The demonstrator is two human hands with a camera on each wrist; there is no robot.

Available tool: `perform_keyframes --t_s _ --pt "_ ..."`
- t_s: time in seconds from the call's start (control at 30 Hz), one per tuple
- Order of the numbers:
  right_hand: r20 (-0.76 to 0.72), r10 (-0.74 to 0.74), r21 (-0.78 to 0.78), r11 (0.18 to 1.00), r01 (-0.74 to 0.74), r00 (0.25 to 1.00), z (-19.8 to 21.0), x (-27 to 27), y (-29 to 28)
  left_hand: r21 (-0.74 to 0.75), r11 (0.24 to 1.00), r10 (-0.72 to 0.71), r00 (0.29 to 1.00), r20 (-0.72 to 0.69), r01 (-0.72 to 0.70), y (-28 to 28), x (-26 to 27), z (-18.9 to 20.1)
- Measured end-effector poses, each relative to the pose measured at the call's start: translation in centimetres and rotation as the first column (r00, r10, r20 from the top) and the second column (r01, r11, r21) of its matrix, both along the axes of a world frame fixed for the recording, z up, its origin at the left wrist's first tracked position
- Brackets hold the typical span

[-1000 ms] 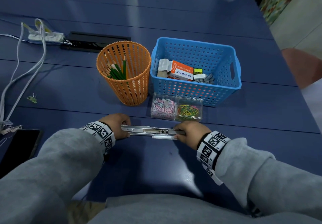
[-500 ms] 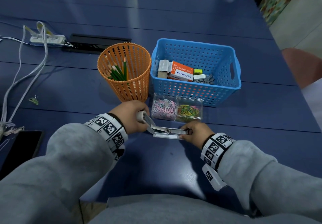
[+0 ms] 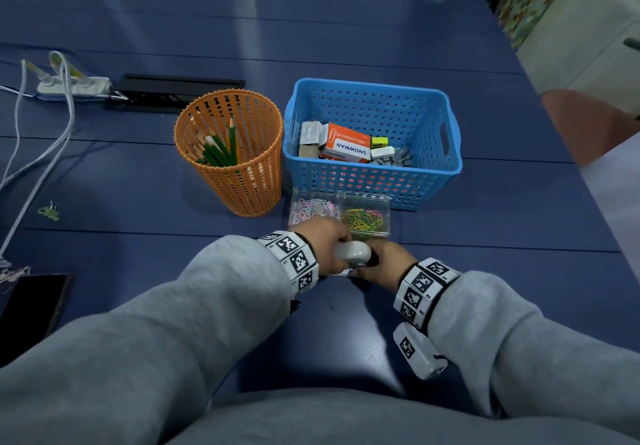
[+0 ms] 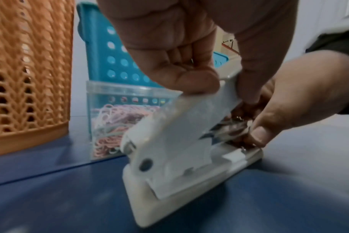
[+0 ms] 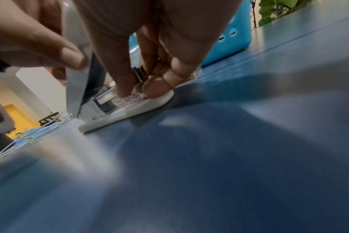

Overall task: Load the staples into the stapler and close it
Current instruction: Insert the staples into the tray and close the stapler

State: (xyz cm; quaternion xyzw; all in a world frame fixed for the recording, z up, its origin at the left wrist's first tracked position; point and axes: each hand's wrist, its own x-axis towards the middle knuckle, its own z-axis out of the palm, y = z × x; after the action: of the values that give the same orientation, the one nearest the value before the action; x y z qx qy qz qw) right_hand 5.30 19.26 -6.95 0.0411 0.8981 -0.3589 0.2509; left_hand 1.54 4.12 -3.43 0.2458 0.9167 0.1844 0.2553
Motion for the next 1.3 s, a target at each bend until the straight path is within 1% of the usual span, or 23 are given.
perform_keyframes --t_s 0.13,0.27,0.33,0.43,0.5,0.57,0.6,0.67,0.73,0.77,0.83,0.93,1.0,1.1,1.17,1.23,1.3 --pt "-0.023 0.045 -0.004 0.999 -0.045 0.999 -0.4 0.4 0.3 -0.029 0.999 -0.019 1.0 0.011 0.019 0.8 0.0 -1.0" --pt "-0.047 -0.004 -0.053 0.999 0.001 0.999 -0.2 0.9 0.6 -0.024 0.999 -0.047 0.999 0.022 0.048 1.0 0.1 -1.6" --pt "-0.061 0.037 -0.022 0.999 -0.039 0.997 0.1 1.0 0.5 -0.014 0.998 -0.062 0.998 0.022 0.063 0.8 0.2 -1.7" --pt "-0.073 0.141 0.079 0.988 -0.135 0.987 0.1 0.9 0.5 0.01 0.996 -0.092 0.995 0.03 0.091 0.4 0.2 -1.8" --pt "-0.056 0.205 0.134 0.971 -0.196 0.977 0.1 0.7 0.5 0.007 0.994 -0.111 0.993 0.029 0.111 -0.4 0.3 -1.8" --pt "-0.037 0.233 0.151 0.963 -0.225 0.972 0.2 0.5 0.7 -0.073 0.99 -0.125 0.992 -0.006 0.124 -1.4 0.2 -1.9" --pt "-0.036 0.224 0.15 0.965 -0.216 0.974 0.2 0.5 0.8 -0.125 0.985 -0.124 0.992 -0.02 0.121 -2.1 0.2 -2.0" --pt "-0.025 0.14 0.115 0.984 -0.136 0.99 0.1 0.4 0.9 -0.185 0.978 -0.096 0.995 -0.008 0.093 -3.1 0.2 -2.3" --pt "0.024 0.051 0.071 0.996 -0.053 0.998 -0.1 0.4 0.6 -0.178 0.982 -0.067 0.998 0.019 0.069 -3.6 0.5 -2.7" --pt "0.054 0.048 0.07 0.996 -0.052 0.997 -0.1 0.4 0.4 -0.168 0.984 -0.061 0.998 0.026 0.064 -3.6 0.6 -2.9" --pt "0.092 0.099 0.09 0.99 -0.107 0.991 0.0 0.2 0.1 -0.17 0.983 -0.062 0.998 0.028 0.066 -3.2 0.7 -2.9" --pt "0.086 0.184 0.103 0.976 -0.193 0.979 0.0 0.0 -0.1 -0.203 0.974 -0.097 0.995 0.019 0.099 -2.8 0.7 -2.6" --pt "0.103 0.21 0.097 0.971 -0.22 0.972 0.2 0.0 -0.1 -0.219 0.967 -0.129 0.991 0.014 0.129 -2.8 0.8 -2.4" --pt "0.162 0.208 0.009 0.977 -0.212 0.965 0.5 0.0 0.1 -0.218 0.964 -0.157 0.988 -0.014 0.15 -2.9 1.0 -2.3" --pt "0.214 0.215 -0.047 0.977 -0.21 0.953 0.6 -0.2 0.5 -0.194 0.972 -0.147 0.988 -0.056 0.134 -3.0 1.0 -2.0" --pt "0.289 0.18 -0.193 0.973 -0.127 0.94 1.0 -0.2 0.9 -0.143 0.983 -0.127 0.986 -0.107 0.111 -3.2 0.8 -1.5" --pt "0.311 0.142 -0.298 0.953 -0.045 0.94 1.7 -0.4 1.3 -0.064 0.994 -0.097 0.983 -0.159 0.087 -3.3 0.6 -0.8"
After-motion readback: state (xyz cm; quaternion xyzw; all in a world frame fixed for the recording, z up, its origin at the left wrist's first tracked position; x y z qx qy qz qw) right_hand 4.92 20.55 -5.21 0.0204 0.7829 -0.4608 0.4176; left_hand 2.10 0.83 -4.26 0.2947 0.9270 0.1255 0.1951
